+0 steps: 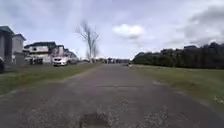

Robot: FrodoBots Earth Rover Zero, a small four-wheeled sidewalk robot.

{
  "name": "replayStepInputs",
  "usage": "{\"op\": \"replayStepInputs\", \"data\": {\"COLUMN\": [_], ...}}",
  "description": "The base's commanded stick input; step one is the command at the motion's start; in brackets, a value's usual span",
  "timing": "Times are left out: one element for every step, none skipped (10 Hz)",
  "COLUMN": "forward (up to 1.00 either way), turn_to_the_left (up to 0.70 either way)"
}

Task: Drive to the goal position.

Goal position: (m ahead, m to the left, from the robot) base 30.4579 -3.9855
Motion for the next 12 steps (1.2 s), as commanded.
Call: {"op": "replayStepInputs", "data": {"forward": [0.7, 0.7, 0.7, 0.7, 0.7, 0.7, 0.7, 0.7, 0.7, 0.7, 0.7, 0.7], "turn_to_the_left": [0.01, 0.0, 0.01, 0.0, 0.0, 0.01, 0.02, 0.02, 0.0, 0.0, 0.0, 0.01]}}
